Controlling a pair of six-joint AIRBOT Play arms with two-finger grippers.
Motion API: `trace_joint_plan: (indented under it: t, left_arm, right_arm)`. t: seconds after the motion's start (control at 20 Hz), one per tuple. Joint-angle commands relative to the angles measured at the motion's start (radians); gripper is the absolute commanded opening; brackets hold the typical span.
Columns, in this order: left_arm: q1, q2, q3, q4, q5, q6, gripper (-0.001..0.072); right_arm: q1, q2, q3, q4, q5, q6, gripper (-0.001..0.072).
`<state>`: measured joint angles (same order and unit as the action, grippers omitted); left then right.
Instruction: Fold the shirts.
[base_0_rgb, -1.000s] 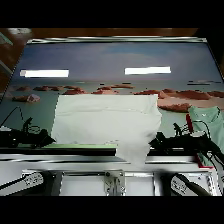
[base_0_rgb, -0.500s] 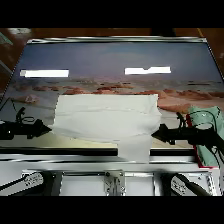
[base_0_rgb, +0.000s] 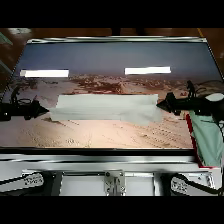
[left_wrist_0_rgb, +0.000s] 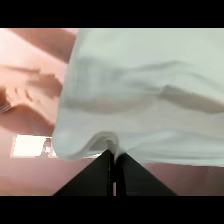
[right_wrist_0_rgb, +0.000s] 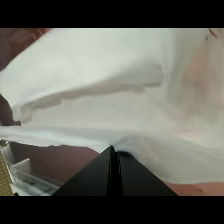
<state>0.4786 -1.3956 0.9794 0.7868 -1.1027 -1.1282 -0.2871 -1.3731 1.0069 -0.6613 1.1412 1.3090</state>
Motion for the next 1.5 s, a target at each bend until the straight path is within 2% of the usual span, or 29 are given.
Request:
trace_joint_plan:
  t: [0.0,0.25,0.45,0.5,0.55,0.6,0.65,0.7,0.8,0.9,0.95,1.0,1.15,1.45]
  left_arm:
    - [-0.039,-0.114,0.166,-0.080,0.040,-0.055,0.0043]
    - [-0.118,-0.319,0.356,-0.092,0.040,-0.118,0.0044]
    - [-0.161,-0.409,0.403,-0.091,0.041,-0.121,0.0044]
    - [-0.163,-0.421,0.404,-0.091,0.039,-0.135,0.0054]
    - [-0.163,-0.430,0.404,-0.091,0.036,-0.159,0.0120]
    - [-0.161,-0.433,0.404,-0.091,0.026,-0.173,0.0332]
    - [-0.158,-0.431,0.404,-0.091,0.008,-0.176,0.0536]
    - [-0.148,-0.430,0.413,-0.090,-0.027,-0.175,0.0564]
    - [-0.112,-0.429,0.456,-0.036,-0.126,-0.196,0.0563]
    - [-0.065,-0.429,0.507,0.030,-0.234,-0.270,0.0557]
    - [-0.046,-0.426,0.525,0.045,-0.280,-0.282,0.0528]
    - [-0.031,-0.416,0.531,0.048,-0.308,-0.280,0.0527]
    - [-0.028,-0.374,0.530,0.063,-0.345,-0.272,0.0527]
    - [-0.076,-0.306,0.530,0.060,-0.350,-0.245,0.0523]
  right_arm:
    - [0.057,-0.164,0.209,-0.029,-0.052,0.083,0.0056]
    - [0.060,-0.294,0.284,-0.043,-0.114,0.105,0.0056]
    - [0.061,-0.341,0.284,-0.119,-0.151,0.105,0.0057]
    - [0.066,-0.349,0.284,-0.131,-0.152,0.103,0.0070]
    - [0.072,-0.354,0.284,-0.145,-0.156,0.095,0.0078]
    - [0.077,-0.355,0.284,-0.144,-0.163,0.082,0.0207]
    - [0.079,-0.351,0.284,-0.126,-0.169,0.048,0.0487]
    - [0.076,-0.338,0.284,-0.121,-0.163,-0.010,0.0596]
    - [0.050,-0.291,0.284,-0.190,-0.142,-0.056,0.0596]
    - [0.018,-0.243,0.284,-0.346,-0.106,-0.001,0.0597]
    - [0.002,-0.232,0.284,-0.424,-0.071,0.051,0.0664]
    - [-0.010,-0.235,0.284,-0.457,-0.027,0.079,0.0683]
    - [-0.003,-0.291,0.283,-0.402,0.037,0.066,0.0683]
    - [0.061,-0.453,0.283,-0.245,0.023,0.055,0.0683]
